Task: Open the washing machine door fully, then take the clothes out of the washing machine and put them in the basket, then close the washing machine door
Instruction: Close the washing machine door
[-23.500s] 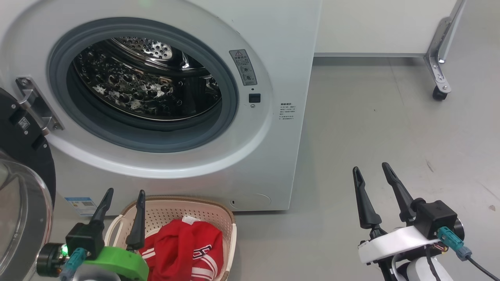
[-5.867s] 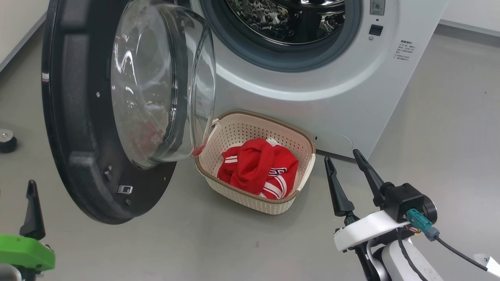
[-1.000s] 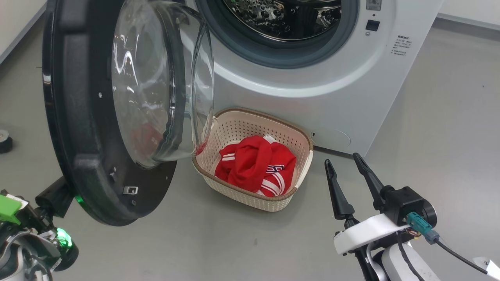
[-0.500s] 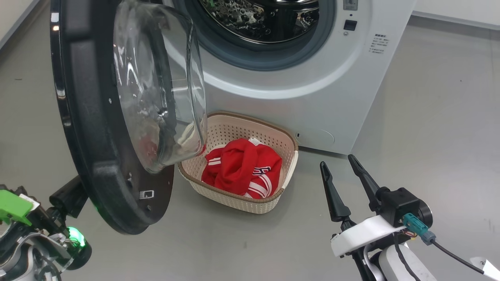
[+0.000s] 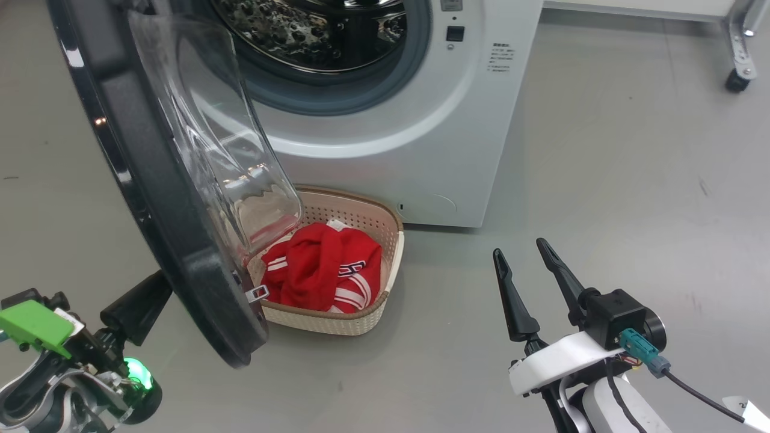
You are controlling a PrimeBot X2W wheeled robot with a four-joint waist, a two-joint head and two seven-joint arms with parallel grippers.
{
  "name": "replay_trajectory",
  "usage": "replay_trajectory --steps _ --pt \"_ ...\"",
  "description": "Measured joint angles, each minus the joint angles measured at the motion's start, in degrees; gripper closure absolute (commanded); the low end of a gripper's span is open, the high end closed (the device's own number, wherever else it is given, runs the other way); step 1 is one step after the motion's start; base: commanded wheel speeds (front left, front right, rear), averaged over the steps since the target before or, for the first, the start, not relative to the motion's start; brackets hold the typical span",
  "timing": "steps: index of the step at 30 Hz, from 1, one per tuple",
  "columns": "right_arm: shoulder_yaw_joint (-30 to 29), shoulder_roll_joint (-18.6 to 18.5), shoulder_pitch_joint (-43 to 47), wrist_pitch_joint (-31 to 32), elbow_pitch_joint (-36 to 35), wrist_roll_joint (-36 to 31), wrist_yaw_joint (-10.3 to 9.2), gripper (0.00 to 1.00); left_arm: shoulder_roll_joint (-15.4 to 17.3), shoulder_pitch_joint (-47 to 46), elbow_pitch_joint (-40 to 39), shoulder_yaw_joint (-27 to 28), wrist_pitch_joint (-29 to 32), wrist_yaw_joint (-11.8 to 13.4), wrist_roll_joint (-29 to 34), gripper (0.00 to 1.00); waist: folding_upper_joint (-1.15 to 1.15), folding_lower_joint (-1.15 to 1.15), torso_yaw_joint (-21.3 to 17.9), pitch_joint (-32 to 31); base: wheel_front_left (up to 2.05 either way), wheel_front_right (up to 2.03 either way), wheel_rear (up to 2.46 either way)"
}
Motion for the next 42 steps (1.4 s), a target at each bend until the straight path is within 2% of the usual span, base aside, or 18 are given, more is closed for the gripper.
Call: replay_trajectory --steps 10,27,42 --pt "0.2 0.0 0.0 0.0 -0.2 0.0 -0.11 0.0 -0.3 0.7 -0.6 -1.5 -2.1 0.0 0.0 1.0 0.0 0.0 -7.6 0.0 0.0 0.0 0.0" --pt "0.8 0.1 0.0 0.0 -1.2 0.0 -0.16 0.0 -0.7 0.5 1.2 -0.9 -9.7 0.0 -2.0 1.0 0.0 0.0 -20.2 1.1 0.0 0.0 0.0" --pt "1.3 0.1 0.0 0.0 -2.6 0.8 -0.59 0.0 -1.2 -4.4 4.5 1.4 -19.1 0.0 -5.1 1.0 0.0 0.0 -27.9 3.9 0.0 0.0 0.0"
